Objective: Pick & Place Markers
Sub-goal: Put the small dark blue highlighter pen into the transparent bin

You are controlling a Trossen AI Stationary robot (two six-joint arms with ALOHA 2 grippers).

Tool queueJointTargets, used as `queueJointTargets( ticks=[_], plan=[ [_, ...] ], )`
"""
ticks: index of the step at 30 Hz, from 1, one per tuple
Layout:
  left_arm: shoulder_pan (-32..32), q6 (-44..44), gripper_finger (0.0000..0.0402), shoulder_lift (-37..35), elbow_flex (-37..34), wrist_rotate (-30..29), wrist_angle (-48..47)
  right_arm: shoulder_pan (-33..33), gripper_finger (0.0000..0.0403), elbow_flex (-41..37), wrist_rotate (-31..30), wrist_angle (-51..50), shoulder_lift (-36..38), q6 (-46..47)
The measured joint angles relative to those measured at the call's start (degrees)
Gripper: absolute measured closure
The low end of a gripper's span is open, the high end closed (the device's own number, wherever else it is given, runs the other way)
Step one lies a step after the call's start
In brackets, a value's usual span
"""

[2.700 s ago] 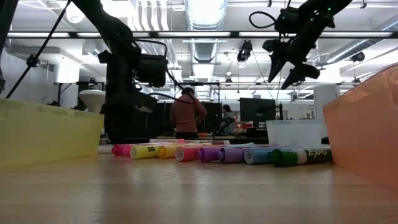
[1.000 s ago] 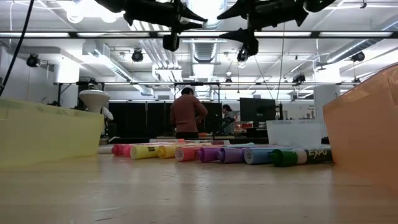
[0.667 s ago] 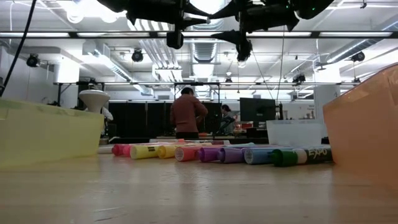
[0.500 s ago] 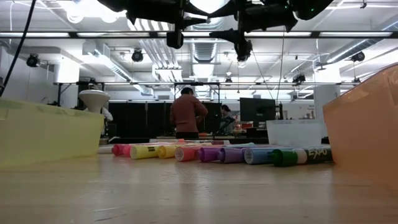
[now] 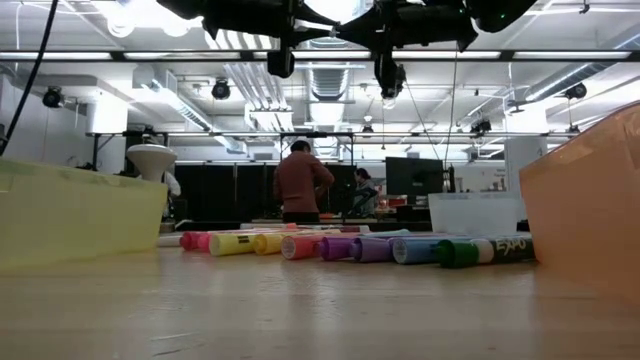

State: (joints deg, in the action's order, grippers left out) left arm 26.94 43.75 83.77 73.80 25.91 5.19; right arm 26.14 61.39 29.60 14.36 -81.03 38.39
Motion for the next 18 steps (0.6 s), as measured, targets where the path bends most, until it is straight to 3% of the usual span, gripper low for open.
queueJointTargets(
  ticks=[10,18],
  plan=[
    [-0.04,-0.09,0.0374,-0.07,0.0,0.14,0.17,-0.17,0.0362,0.0,1.34,1.11,0.0,0.77],
    [-0.04,-0.12,0.0374,-0.07,0.0,-0.27,-0.08,-0.66,0.0287,0.0,1.51,1.69,-0.07,1.54]
  ],
)
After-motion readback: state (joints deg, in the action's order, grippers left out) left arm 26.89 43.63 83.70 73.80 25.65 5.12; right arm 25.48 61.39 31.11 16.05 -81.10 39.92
